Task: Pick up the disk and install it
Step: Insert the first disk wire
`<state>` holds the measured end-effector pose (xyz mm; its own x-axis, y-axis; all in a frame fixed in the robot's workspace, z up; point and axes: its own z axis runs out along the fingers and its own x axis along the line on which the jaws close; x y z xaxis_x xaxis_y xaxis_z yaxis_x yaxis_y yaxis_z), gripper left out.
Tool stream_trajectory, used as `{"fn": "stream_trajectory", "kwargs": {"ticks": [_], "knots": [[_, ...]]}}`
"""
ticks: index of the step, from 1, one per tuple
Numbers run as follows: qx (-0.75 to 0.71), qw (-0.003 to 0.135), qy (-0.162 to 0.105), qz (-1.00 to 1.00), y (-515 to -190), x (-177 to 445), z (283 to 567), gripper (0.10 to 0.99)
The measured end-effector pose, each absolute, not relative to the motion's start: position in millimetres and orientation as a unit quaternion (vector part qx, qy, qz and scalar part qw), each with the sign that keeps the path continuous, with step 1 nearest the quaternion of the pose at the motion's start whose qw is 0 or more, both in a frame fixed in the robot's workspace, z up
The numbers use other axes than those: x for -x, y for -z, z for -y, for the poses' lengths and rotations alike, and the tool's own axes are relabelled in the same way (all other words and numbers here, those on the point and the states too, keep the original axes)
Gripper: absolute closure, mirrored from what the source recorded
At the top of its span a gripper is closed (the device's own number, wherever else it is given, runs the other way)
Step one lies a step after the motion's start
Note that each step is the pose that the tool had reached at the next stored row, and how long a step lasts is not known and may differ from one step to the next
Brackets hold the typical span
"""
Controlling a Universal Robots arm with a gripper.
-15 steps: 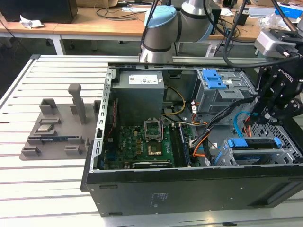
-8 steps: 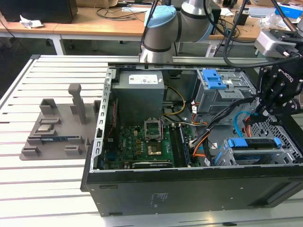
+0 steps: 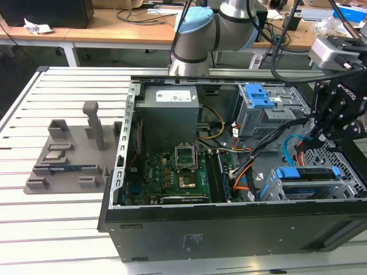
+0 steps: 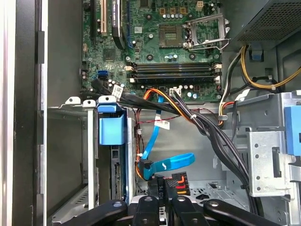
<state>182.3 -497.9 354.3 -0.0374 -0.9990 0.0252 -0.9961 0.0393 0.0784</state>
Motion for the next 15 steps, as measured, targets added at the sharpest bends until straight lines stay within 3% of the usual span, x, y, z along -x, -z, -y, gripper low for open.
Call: {"fn": "stream_trajectory", "kwargs": {"ticks": [15], "knots": [[-0.693,0.036,0.020,0.720,-354,-182,536,0.914]]}}
